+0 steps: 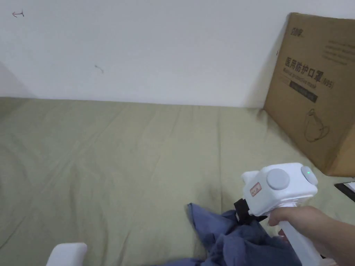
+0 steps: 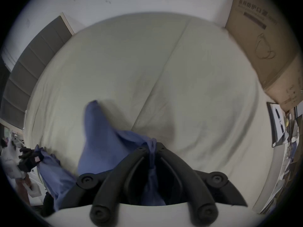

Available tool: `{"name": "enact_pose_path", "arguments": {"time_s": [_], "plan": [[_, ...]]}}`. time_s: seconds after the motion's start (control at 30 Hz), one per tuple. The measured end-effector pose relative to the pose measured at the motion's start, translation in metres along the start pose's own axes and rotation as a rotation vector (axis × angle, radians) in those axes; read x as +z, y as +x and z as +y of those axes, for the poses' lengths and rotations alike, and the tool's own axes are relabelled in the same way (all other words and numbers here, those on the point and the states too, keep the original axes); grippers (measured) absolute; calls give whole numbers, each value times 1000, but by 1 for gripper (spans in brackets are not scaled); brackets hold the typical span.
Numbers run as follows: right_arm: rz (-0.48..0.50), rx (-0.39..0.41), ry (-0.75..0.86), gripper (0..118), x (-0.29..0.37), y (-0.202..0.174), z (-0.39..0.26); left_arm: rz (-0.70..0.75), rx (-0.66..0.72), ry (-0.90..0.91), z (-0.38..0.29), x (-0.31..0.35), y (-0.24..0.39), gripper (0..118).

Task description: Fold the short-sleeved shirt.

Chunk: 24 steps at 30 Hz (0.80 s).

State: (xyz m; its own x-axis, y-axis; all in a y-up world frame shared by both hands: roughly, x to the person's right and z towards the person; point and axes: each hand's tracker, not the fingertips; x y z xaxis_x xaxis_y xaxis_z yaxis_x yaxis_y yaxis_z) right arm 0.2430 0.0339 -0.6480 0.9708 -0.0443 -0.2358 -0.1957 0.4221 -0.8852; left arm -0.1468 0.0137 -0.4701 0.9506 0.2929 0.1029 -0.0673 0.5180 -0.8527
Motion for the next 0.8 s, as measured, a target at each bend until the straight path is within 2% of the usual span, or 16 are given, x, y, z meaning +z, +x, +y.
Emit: {"name": "enact_pose_path", "arguments": {"time_s": [0.07,0.13,0.27,0.33,0.47,0.57,0.8], "plan": [[17,-1,55,6,31,6,-8,-47,58,-2,1,13,-3,1],[28,-49,130,6,70,12,-18,-80,72,29,2,34,-3,1],[58,-158,301,6,164,34,-40,-6,6,140,16,97,-1,1],[76,-188,347,6,210,41,-51,43,-6,186,28,132,-1,1],[46,-171,415,6,294,48,-67,12,35,340,54,218,2,1],[51,-188,507,6,348,50,-74,26,-8,422,72,270,14,1],[59,-193,655,6,433,34,-64,-2,-55,612,114,358,42,1]]}}
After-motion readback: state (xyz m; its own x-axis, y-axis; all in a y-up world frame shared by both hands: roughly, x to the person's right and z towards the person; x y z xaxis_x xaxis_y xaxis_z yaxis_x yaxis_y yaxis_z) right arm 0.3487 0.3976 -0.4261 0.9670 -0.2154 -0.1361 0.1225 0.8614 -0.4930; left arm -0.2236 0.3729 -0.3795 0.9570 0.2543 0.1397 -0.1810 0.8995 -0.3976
